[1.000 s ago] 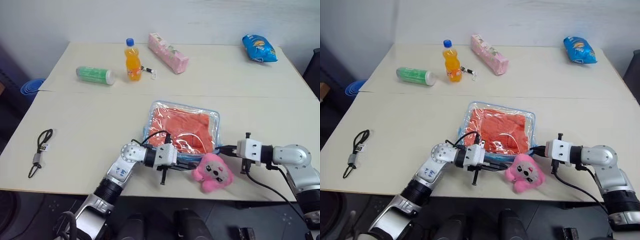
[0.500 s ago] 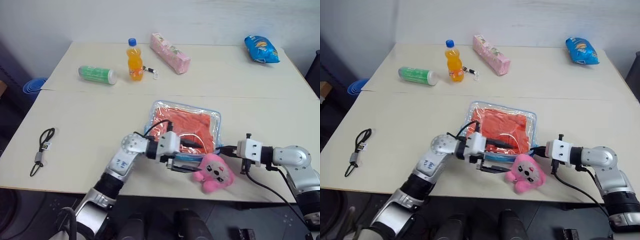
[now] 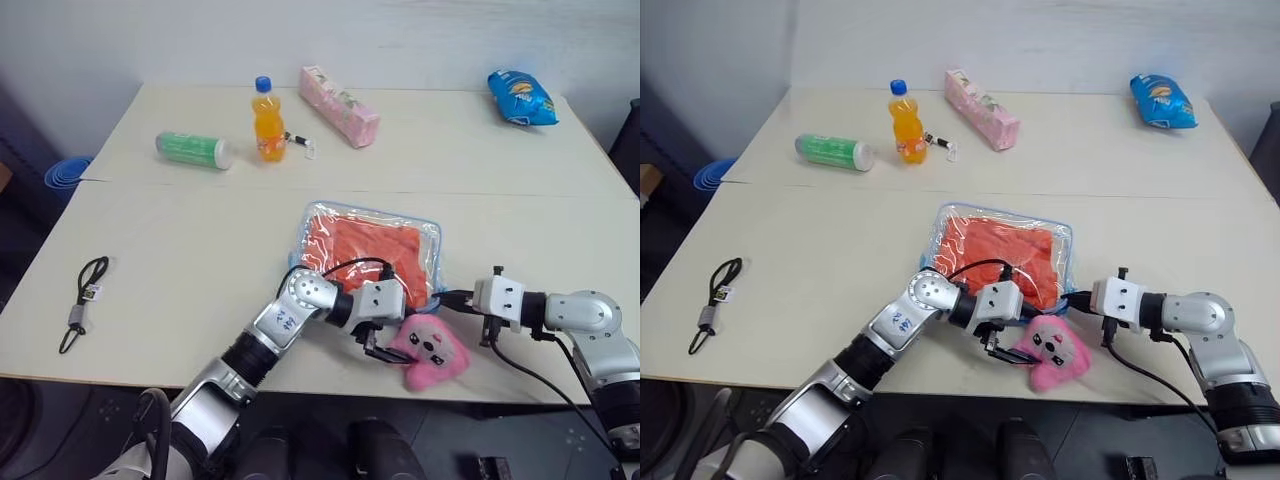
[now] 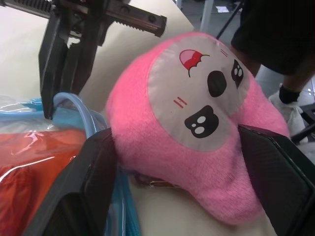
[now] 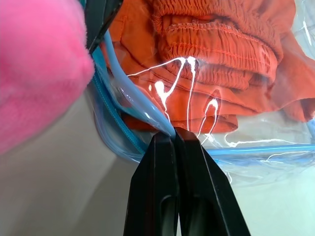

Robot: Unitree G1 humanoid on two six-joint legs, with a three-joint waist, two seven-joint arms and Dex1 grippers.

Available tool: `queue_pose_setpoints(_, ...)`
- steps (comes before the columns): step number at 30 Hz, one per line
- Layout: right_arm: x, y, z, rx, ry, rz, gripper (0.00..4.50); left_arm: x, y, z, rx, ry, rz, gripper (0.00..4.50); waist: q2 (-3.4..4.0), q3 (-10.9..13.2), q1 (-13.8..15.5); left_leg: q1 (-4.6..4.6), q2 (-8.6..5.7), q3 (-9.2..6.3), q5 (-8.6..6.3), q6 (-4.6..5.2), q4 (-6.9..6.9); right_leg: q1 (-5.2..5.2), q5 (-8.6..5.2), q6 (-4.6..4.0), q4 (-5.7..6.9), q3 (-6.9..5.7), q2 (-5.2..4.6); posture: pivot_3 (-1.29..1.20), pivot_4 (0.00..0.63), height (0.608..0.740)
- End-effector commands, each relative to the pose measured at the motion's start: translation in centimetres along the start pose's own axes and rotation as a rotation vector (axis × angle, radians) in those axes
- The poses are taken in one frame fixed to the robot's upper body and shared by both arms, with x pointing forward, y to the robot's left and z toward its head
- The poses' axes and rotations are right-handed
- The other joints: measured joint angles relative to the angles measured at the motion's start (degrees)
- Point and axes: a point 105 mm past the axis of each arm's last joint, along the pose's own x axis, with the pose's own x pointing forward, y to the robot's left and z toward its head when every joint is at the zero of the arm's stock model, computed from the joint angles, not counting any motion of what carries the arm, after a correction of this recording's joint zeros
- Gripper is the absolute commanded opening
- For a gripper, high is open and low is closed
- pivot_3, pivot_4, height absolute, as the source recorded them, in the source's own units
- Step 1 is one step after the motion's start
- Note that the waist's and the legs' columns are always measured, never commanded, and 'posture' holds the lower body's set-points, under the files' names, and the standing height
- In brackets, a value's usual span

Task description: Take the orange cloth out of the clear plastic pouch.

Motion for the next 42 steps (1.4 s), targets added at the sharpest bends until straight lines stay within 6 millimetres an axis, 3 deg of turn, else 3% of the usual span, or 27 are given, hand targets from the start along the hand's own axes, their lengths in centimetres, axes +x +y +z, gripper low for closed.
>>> queue_pose_setpoints(1, -0.2, -0.9, 1.0, -0.033, -0.029, -0.034, 0.0, 0.1, -0.2, 1.4, 0.042, -0.053, -0.009, 2.65, 0.0, 0.0, 0.0, 0.0, 0.0, 0.0, 0.0, 0.0, 0.0, 0.0, 0.0, 0.0, 0.0, 0.0, 0.0, 0.0, 0.15, 0.74)
queue_pose_setpoints(7, -0.3, -1.2, 0.9, -0.034, -0.025, -0.055, 0.0, -1.0, -0.7, 1.2, 0.034, -0.097, 0.004, 0.82, 0.0, 0.0, -0.07, 0.01, 0.01, -0.01, 0.01, -0.02, -0.02, -0.02, 0.0, 0.0, 0.01, 0.0, 0.01, 0.0, 0.15, 0.74)
queue_pose_setpoints(10, -0.5, -1.4, 0.8, -0.033, -0.023, -0.066, 0.0, -2.6, -0.9, 1.2, 0.034, -0.115, 0.013, 0.05, 0.0, 0.0, -0.09, 0.01, 0.01, -0.01, 0.01, -0.02, 0.0, -0.01, 0.0, 0.0, 0.01, 0.0, 0.0, 0.0, 0.15, 0.74)
queue_pose_setpoints(15, -1.0, -1.9, 1.0, -0.036, -0.062, -0.103, 0.0, -6.7, -1.5, -0.2, -0.028, -0.076, 0.02, 0.02, 0.01, -0.01, -0.13, 0.01, 0.02, -0.01, 0.01, -0.03, -0.02, -0.02, 0.0, 0.0, 0.01, 0.0, 0.0, 0.0, 0.15, 0.74)
queue_pose_setpoints(17, -1.3, -1.8, 1.0, -0.045, -0.071, -0.083, 0.0, -9.8, -1.8, -1.2, -0.044, -0.028, 0.047, 0.02, 0.01, -0.01, -0.34, 0.01, 0.02, -0.02, 0.01, -0.03, -0.02, -0.02, 0.0, 0.0, 0.0, -0.01, -0.01, 0.0, 0.15, 0.74)
queue_pose_setpoints(23, -1.7, -2.4, -0.1, -0.058, -0.037, -0.078, 0.0, -16.4, -1.9, -2.8, -0.129, 0.037, 0.186, 0.02, 0.03, 0.0, -0.23, 0.02, 0.02, -0.03, -0.02, 0.01, -0.04, 0.0, 0.0, -0.01, -0.04, -0.03, -0.06, 0.0, 0.15, 0.74)
queue_pose_setpoints(34, -2.5, -3.3, -0.6, -0.074, -0.049, -0.095, 0.0, -29.3, -4.3, -5.6, -0.378, 0.124, 0.465, 0.02, 0.07, 0.03, -1.03, 0.02, 0.02, -0.06, -0.05, 0.03, -0.3, -0.07, -0.01, -0.03, -0.11, -0.11, -0.1, 0.0, 0.15, 0.74)
queue_pose_setpoints(38, -3.0, -3.5, -0.2, -0.048, -0.097, -0.091, 0.0, -31.2, -4.0, -6.5, -0.44, 0.092, 0.576, 0.02, 0.07, 0.03, -1.51, 0.01, 0.02, -0.07, -0.07, 0.06, -0.34, -0.08, -0.02, -0.03, -0.12, -0.13, -0.11, 0.0, 0.15, 0.74)
queue_pose_setpoints(42, -3.0, -2.3, 0.4, 0.135, -0.181, -0.006, 0.0, -29.6, -3.9, -6.5, -0.425, 0.105, 0.538, 1.2, 0.07, 0.03, -1.56, 0.0, 0.02, -0.06, -0.07, 0.06, -0.4, -0.1, -0.01, -0.03, -0.11, -0.13, -0.13, 0.0, 0.15, 0.74)
